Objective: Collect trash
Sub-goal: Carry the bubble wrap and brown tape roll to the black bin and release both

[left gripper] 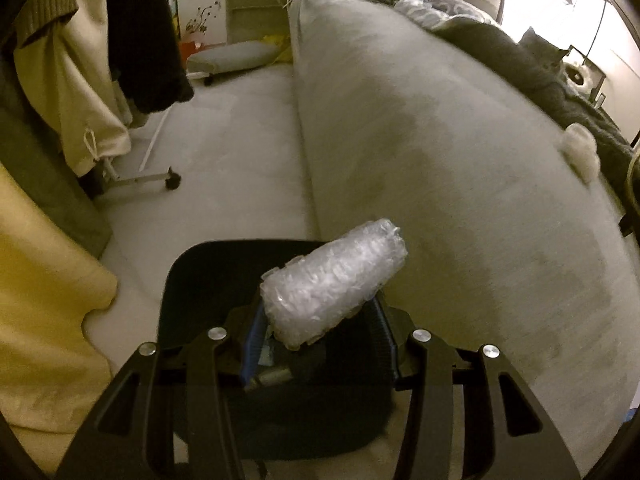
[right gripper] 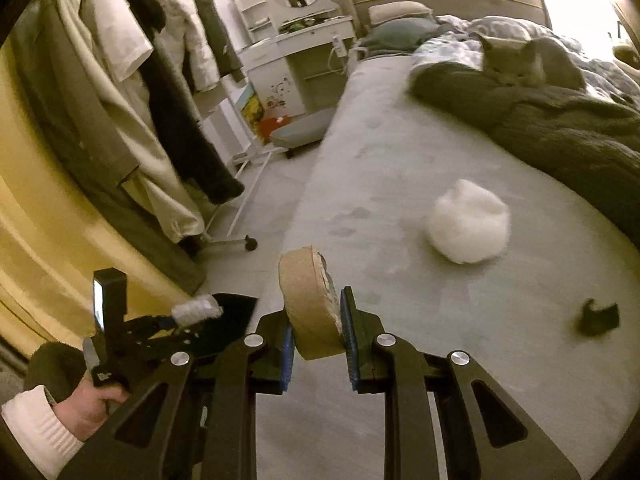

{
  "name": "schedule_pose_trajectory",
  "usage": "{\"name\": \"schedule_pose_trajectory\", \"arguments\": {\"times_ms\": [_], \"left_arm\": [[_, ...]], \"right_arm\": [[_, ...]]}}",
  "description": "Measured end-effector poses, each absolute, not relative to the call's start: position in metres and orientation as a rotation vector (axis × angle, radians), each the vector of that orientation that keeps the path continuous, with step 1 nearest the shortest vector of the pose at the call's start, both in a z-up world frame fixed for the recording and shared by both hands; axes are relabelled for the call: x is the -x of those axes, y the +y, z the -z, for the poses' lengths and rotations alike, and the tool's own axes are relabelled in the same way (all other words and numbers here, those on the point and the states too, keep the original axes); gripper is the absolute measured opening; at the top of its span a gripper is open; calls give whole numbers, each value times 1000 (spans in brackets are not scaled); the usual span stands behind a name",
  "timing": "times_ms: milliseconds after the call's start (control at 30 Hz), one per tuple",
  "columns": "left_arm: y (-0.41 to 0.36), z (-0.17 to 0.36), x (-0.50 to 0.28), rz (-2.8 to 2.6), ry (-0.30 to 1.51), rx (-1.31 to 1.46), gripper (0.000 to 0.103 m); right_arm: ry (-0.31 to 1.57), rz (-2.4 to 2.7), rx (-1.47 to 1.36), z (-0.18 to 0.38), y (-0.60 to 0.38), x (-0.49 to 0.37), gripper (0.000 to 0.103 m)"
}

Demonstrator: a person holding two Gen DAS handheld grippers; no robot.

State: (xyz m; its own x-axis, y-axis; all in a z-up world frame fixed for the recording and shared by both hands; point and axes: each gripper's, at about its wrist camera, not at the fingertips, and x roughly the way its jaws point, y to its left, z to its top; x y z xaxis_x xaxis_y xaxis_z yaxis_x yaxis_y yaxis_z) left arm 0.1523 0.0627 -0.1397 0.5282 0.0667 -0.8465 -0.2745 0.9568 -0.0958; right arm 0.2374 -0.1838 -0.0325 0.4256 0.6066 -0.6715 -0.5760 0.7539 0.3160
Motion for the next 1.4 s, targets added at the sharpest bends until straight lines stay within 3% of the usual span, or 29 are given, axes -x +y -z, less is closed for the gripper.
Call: {"name": "schedule_pose_trajectory", "arguments": {"times_ms": [933, 1233, 1400], "left_arm": [[132, 235, -106, -179, 1385, 298, 53], [141, 232, -97, -162, 1379, 324, 72], [153, 225, -91, -157, 1351, 356, 74]], "right_arm": [[953, -990, 149, 64, -5, -208, 21], [1028, -1015, 195, 90, 26, -206, 21], [1086, -983, 212, 112, 38, -214, 21]]}}
